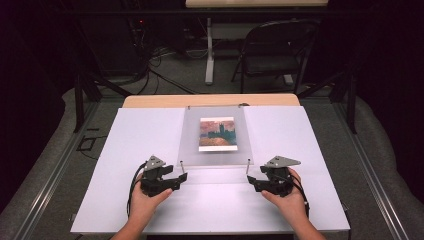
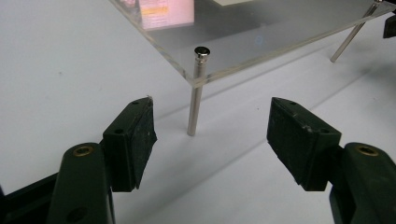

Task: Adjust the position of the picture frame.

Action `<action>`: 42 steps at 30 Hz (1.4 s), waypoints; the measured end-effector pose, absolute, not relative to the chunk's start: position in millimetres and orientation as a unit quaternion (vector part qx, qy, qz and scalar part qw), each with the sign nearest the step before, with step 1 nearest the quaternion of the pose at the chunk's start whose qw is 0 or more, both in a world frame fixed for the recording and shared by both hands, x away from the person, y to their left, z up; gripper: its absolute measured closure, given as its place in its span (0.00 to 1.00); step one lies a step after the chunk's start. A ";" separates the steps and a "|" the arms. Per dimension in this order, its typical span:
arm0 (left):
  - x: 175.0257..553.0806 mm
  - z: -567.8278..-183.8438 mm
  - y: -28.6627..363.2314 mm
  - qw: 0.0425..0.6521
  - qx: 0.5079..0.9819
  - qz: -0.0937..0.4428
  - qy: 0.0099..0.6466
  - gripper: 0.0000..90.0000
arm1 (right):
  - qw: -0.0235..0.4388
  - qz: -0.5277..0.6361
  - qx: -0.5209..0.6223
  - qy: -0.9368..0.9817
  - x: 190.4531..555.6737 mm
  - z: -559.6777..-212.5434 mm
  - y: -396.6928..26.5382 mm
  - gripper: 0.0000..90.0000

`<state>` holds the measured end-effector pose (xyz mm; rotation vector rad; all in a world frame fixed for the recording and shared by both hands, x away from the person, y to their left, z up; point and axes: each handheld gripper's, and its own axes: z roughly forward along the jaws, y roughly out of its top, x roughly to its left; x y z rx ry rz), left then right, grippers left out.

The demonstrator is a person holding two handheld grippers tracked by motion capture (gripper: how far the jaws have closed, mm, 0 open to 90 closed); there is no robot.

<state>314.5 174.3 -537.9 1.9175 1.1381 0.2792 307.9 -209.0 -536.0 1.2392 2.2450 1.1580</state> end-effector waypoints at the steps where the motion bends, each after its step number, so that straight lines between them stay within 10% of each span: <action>1: 313.2 -536.8 176.1 0.433 0.770 0.110 0.455 0.36 | 0.164 0.406 0.433 0.788 306.4 -534.3 -210.3 0.40; 42: 347.0 -470.8 178.7 0.464 0.766 0.118 0.430 0.36 | 0.152 0.404 0.427 0.795 333.5 -487.6 -221.2 0.41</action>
